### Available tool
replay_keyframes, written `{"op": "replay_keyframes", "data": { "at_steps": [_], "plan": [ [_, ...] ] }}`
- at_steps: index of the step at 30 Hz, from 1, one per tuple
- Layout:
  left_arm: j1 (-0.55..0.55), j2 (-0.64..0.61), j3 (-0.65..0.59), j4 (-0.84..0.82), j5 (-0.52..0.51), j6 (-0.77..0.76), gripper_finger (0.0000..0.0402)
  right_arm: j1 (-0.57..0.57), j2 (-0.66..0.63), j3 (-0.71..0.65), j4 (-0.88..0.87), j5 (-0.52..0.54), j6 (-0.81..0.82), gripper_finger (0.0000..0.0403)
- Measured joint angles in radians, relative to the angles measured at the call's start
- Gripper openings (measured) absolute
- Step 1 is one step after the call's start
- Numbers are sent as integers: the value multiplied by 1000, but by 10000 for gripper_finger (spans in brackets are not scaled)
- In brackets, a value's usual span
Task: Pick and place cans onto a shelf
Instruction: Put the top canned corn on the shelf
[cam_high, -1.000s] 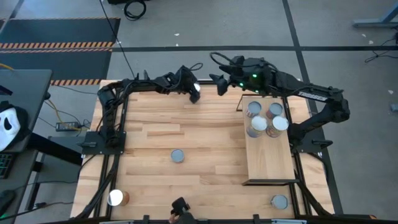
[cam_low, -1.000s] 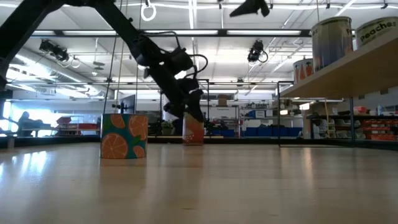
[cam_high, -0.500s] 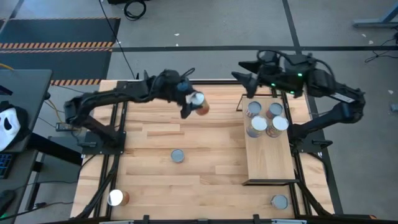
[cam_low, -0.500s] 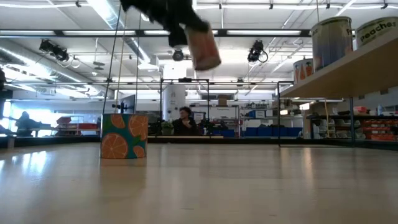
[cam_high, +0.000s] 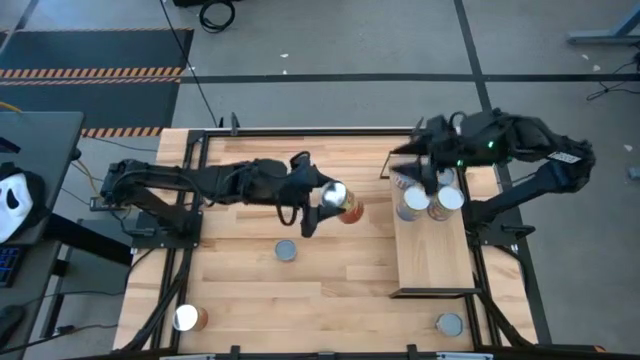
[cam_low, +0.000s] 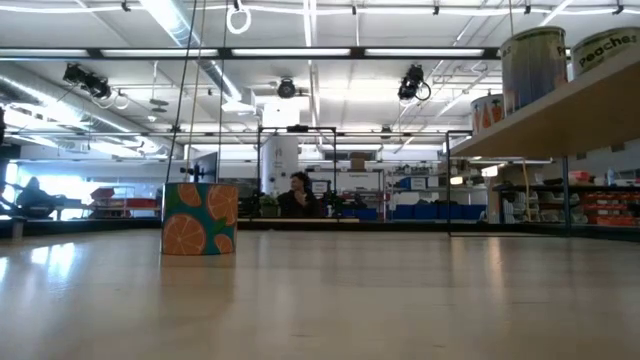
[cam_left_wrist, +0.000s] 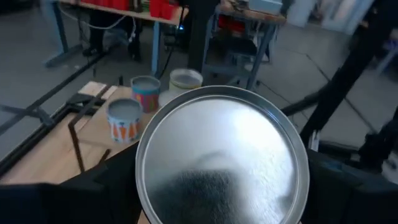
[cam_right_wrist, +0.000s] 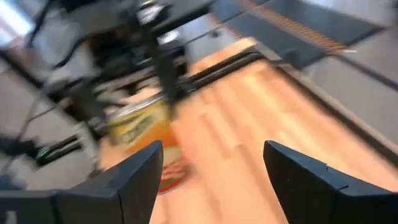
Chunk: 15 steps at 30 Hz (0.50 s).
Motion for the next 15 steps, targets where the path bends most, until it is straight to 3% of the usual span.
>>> {"op": "replay_keyframes", "data": {
  "at_steps": [5,11,15],
  "plan": [
    [-75,34,29,20,-45,-17,317,146,65,0,103,-53,-59,308],
    [-159,71,38,83,-67,-60,317,272,167,0,119,-93,-174,363],
    [-199,78,38,110,-173,-58,316,312,232,0,131,-93,-184,394]
  ]
}}
